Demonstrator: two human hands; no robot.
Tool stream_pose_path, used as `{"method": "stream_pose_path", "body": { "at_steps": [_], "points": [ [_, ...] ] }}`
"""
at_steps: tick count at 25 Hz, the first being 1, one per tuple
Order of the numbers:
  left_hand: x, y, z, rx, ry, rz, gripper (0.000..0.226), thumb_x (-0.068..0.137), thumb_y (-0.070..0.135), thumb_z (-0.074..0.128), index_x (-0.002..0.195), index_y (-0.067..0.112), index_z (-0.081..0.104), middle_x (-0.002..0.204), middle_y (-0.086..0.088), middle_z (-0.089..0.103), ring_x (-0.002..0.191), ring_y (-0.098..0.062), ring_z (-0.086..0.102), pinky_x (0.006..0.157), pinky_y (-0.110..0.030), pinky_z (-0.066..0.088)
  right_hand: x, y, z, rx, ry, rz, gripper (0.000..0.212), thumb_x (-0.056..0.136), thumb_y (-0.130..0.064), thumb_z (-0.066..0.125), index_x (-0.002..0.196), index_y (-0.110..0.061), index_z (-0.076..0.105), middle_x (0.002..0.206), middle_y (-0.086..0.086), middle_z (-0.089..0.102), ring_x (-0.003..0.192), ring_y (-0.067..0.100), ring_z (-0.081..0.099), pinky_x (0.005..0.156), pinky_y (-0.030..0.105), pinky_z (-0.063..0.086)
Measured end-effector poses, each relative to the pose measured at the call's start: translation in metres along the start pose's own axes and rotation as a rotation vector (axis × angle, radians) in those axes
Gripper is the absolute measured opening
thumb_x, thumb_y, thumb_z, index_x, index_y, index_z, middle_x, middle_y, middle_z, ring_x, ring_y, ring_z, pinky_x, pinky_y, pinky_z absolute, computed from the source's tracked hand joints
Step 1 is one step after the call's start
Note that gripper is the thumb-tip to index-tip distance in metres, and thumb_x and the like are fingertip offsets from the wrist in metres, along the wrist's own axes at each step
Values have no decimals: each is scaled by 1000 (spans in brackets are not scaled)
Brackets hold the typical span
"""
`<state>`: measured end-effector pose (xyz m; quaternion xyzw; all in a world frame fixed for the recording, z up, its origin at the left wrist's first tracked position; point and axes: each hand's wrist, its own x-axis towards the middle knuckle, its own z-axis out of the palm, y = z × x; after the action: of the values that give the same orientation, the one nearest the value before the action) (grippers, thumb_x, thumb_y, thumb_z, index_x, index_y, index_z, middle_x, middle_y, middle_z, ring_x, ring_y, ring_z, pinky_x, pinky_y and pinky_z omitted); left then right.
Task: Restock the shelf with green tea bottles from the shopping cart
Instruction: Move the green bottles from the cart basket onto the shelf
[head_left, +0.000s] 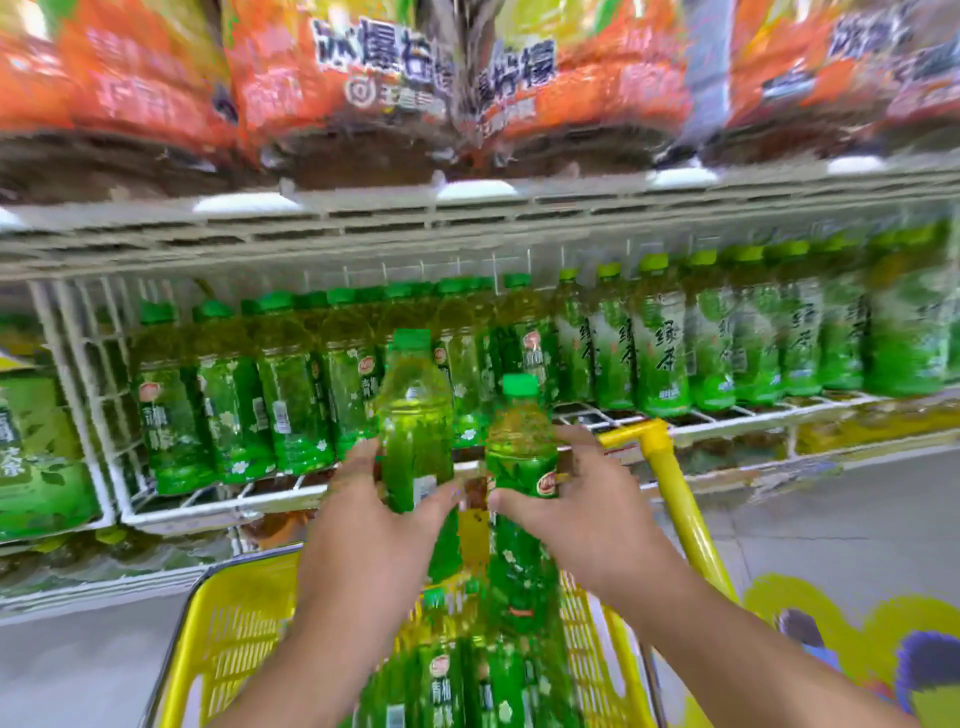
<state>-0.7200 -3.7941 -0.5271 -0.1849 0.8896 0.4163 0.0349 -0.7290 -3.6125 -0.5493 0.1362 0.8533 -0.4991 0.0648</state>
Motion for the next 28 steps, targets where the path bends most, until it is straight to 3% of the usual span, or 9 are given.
{"method": "stream_pose_path", "body": {
  "at_steps": [2,5,8,10,13,15,18,24,28],
  "points": [
    [7,20,18,0,12,37,49,68,61,78,99,43,44,83,22,60,76,-14,61,62,-28,42,19,-3,-27,-68,71,-27,60,56,-55,85,105,-34,58,83,-16,69,75,-7,61,62,13,48],
    [17,36,40,-54,54,55,42,69,54,81,96,42,51,85,18,66,75,-7,62,62,-25,45,49,-12,-59,-41,83,-14,46,60,-47,87,93,-29,61,75,-23,67,65,-10,61,48,8,39],
    [23,53,58,-78,58,48,36,71,55,80,86,48,48,83,20,63,72,8,58,58,-21,43,85,-25,-87,-68,61,-30,52,65,-46,86,103,-22,59,75,-12,65,62,0,59,43,9,36],
    [28,67,71,-58,72,-7,37,71,60,76,87,43,47,83,17,62,75,0,61,62,-29,49,106,-34,-101,-110,27,-38,65,67,-51,84,115,-19,56,88,-2,65,75,11,64,53,10,42],
    [41,83,92,-18,67,-41,45,70,64,73,95,32,54,87,8,66,80,-22,65,72,-40,55,140,-35,-105,-154,-27,-2,89,69,-60,79,140,-17,47,134,5,58,118,25,58,86,27,46],
    [50,91,103,-17,86,-48,49,70,63,75,98,29,54,82,5,67,73,-21,64,67,-37,54,162,-35,-101,-220,-7,3,97,70,-62,76,147,-18,38,139,5,54,117,26,57,80,25,47],
    [63,97,120,18,105,-49,51,69,62,76,101,32,50,82,5,64,67,-20,59,58,-30,45,186,-24,-94,-290,62,-44,100,71,-57,78,151,-19,31,129,4,61,102,23,62,52,19,36],
    [79,86,145,-15,124,-68,55,68,61,74,106,29,49,90,-2,66,77,-29,66,66,-43,58,205,9,-81,-424,89,-64,78,73,-47,81,131,-8,47,115,9,64,88,22,60,54,20,37],
    [89,81,164,-73,122,-84,65,70,56,76,119,24,47,107,-8,65,92,-35,67,73,-48,59,213,17,-67,-469,93,-56,75,73,-42,83,129,-5,50,118,13,65,101,31,65,66,29,44]
  ]
}}
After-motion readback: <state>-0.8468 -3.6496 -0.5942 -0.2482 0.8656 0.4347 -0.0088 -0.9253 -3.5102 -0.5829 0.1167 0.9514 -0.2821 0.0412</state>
